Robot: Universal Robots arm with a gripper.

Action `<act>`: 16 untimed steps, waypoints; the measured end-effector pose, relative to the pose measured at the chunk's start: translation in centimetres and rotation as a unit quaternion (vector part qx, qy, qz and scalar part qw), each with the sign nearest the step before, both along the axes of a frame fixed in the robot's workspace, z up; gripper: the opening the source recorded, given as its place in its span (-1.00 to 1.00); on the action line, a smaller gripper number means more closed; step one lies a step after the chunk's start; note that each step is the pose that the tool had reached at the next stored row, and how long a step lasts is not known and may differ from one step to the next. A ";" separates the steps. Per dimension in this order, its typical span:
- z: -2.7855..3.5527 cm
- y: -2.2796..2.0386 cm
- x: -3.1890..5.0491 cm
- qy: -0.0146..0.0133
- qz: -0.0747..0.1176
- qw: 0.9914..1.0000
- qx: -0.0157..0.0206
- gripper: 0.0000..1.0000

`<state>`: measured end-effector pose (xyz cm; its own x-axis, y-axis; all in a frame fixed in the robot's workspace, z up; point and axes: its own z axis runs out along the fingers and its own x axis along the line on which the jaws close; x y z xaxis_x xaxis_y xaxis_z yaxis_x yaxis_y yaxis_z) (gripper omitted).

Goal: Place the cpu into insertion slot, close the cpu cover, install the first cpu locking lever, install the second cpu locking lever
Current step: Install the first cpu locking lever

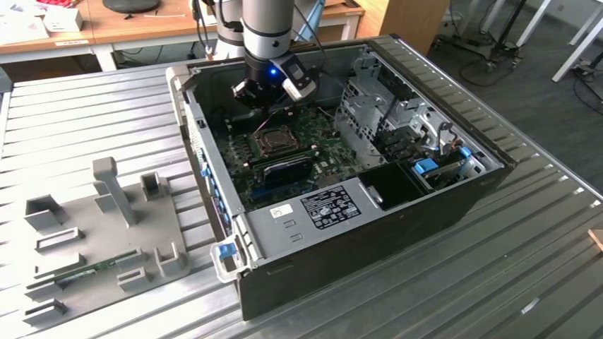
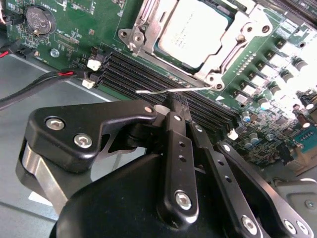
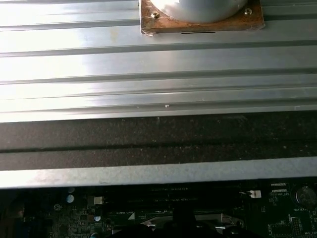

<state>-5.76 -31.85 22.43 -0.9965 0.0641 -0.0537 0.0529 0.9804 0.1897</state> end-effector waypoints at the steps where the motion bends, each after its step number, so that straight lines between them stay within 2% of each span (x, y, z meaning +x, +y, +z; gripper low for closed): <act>1: -0.03 0.01 0.01 0.000 0.000 1.000 0.000 -0.79; 10: -0.31 0.00 0.20 0.000 0.000 1.000 0.000 -0.79; 16: -0.76 0.00 0.38 0.000 0.000 1.000 0.000 -0.79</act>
<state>-5.38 -31.86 21.66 -0.9965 0.0642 -0.0536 0.0529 0.9804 0.1896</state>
